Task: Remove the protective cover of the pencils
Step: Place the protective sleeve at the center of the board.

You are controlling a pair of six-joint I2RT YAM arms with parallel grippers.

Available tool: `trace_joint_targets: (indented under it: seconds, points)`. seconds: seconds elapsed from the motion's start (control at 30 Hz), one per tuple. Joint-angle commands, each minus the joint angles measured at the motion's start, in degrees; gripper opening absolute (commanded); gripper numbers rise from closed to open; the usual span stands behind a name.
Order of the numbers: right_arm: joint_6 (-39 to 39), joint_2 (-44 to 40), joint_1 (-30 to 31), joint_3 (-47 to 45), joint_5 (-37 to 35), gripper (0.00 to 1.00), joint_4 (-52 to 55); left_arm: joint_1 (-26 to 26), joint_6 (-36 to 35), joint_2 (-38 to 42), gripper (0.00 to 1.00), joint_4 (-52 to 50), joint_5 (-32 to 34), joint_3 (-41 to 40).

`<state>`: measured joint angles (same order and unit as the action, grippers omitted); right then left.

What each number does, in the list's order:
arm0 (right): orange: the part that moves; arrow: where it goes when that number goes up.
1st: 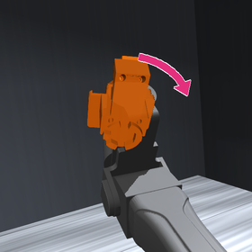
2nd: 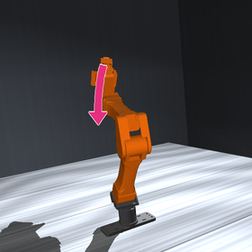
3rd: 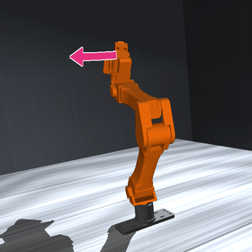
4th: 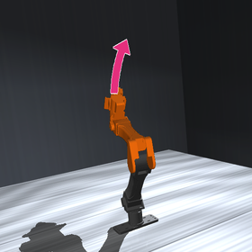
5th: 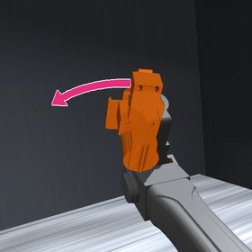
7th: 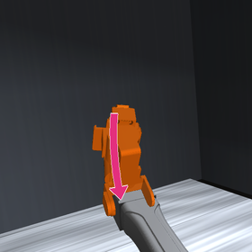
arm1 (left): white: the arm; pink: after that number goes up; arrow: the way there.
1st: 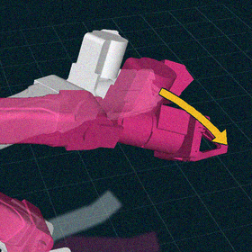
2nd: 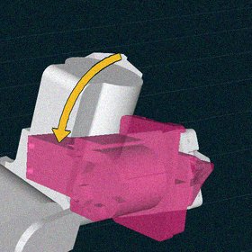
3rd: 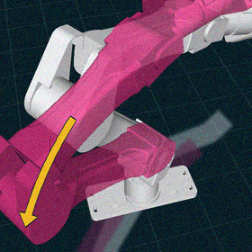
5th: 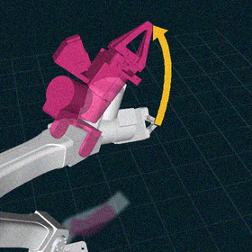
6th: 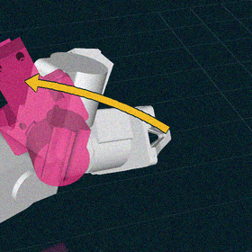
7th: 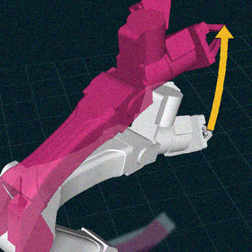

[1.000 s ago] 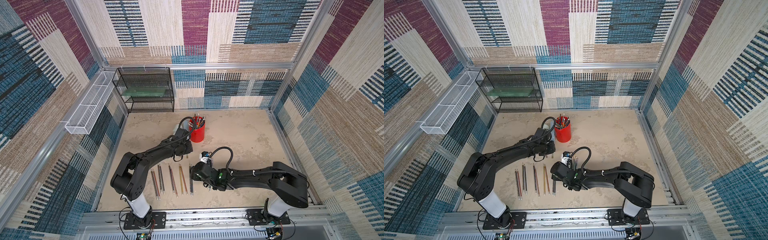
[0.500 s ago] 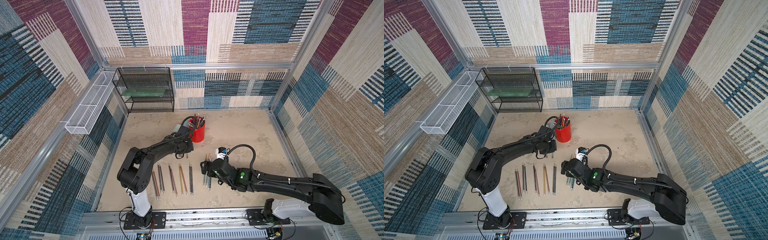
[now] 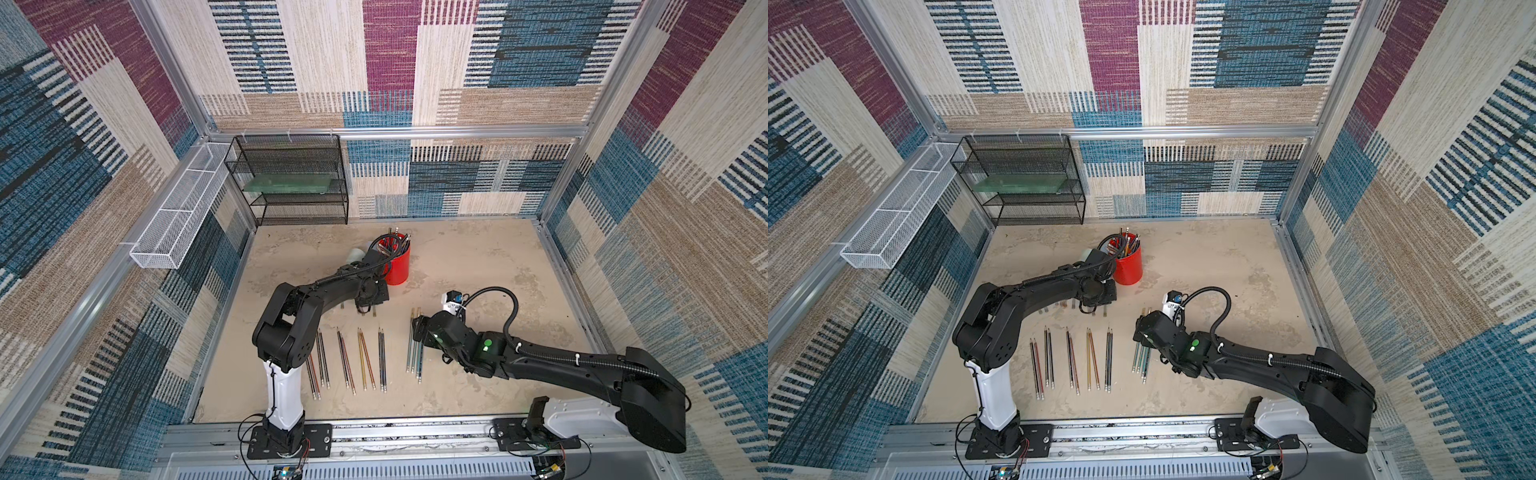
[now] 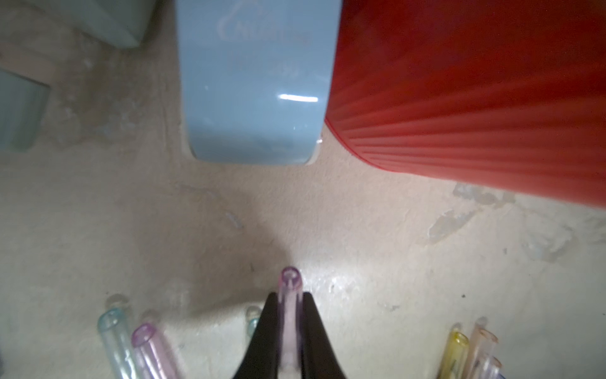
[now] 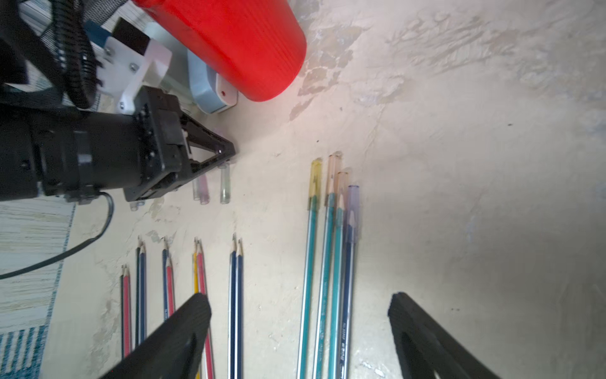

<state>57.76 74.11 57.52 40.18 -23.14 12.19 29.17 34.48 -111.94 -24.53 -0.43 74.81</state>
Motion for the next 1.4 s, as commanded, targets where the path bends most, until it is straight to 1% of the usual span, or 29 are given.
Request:
trace_joint_targets:
  seconds: [0.0,0.27,0.43,0.6,0.9,1.13,1.37]
  points:
    - [-0.19,0.32,-0.21,-0.77,0.4,0.89,-2.32,0.1,-1.41,0.12,0.0,-1.12,-0.73,0.08]
    - [-0.36,1.28,-0.37,-1.16,1.52,0.87,-3.39,1.1,-1.06,2.14,0.0,-0.98,-1.25,-1.51]
    - [-0.53,2.43,-0.35,-0.89,1.93,0.81,-3.66,2.2,-0.49,3.1,0.0,-1.06,-1.03,-2.72]
    - [-0.58,3.21,-0.31,-0.56,2.13,0.75,-3.92,2.8,0.41,3.37,0.0,-2.39,0.24,-3.42]
    - [-1.06,4.75,-0.33,0.43,2.83,0.69,-3.84,3.69,1.25,2.76,0.0,-5.19,3.39,-2.49]
    - [-1.24,4.9,-0.35,0.68,2.83,0.69,-3.66,4.09,1.07,1.09,0.07,-6.48,3.42,-0.6]
    - [-1.57,5.66,-0.3,1.46,3.01,0.69,-3.51,4.32,1.04,1.26,0.15,-6.93,3.85,-0.35]
